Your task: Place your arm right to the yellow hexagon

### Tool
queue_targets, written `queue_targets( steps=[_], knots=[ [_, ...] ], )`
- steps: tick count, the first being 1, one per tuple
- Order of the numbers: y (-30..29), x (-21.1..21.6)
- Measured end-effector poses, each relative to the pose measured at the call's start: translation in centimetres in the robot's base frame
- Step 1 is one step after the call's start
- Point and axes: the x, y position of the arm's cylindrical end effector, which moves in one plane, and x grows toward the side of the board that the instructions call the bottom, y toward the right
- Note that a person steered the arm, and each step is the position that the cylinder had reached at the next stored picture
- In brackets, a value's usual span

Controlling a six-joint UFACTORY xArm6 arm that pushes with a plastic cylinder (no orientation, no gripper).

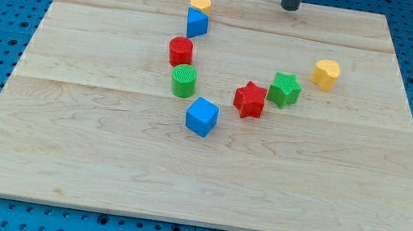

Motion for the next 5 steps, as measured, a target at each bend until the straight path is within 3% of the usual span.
queue_targets(
  steps=[1, 2, 4, 5],
  knots=[
    [-5.5, 5.1],
    [-7.7, 7.5],
    [-10.5, 6.6],
    [-7.9, 5.2]
  ],
)
